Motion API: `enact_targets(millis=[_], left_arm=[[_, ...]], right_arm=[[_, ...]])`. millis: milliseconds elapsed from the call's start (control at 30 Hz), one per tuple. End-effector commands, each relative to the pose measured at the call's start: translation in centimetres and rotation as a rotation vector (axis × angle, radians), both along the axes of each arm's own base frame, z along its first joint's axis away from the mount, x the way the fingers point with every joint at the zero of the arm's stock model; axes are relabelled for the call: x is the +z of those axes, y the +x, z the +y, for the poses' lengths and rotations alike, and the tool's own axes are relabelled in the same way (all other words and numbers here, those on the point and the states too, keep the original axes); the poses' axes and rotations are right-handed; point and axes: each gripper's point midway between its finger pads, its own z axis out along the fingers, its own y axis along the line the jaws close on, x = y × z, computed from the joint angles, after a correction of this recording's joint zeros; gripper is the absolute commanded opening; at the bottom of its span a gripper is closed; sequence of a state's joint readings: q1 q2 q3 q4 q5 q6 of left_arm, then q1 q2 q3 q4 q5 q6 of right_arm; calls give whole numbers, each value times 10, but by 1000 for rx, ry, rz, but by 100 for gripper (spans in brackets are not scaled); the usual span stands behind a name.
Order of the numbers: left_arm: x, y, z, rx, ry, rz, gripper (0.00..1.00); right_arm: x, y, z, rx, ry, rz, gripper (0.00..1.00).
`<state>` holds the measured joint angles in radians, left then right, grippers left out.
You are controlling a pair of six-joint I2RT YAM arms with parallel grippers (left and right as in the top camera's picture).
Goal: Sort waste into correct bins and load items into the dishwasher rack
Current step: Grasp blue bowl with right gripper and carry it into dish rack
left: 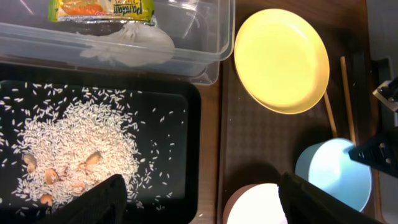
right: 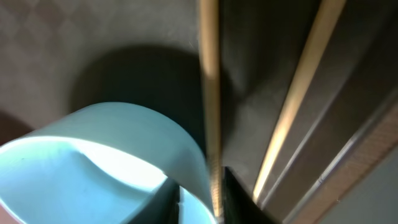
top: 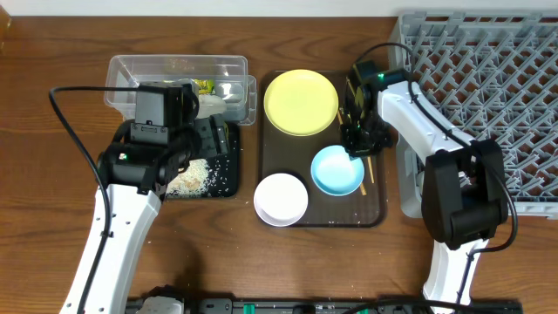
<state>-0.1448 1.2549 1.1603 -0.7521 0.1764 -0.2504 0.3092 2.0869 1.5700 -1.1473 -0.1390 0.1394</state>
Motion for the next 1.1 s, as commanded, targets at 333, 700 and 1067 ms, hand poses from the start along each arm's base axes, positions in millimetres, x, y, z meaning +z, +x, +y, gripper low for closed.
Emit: enact_targets(millis=[333, 700, 1067], left_arm=[[1, 2, 3, 2, 13, -2, 87], [1, 2, 3, 2, 13, -2, 90], [1, 2, 3, 2, 13, -2, 92]], right_arm=[[21, 6, -1, 8, 11, -63, 1], [203, 62, -133, -419, -373, -697, 1], [296, 107, -230, -720, -870, -1146, 1]])
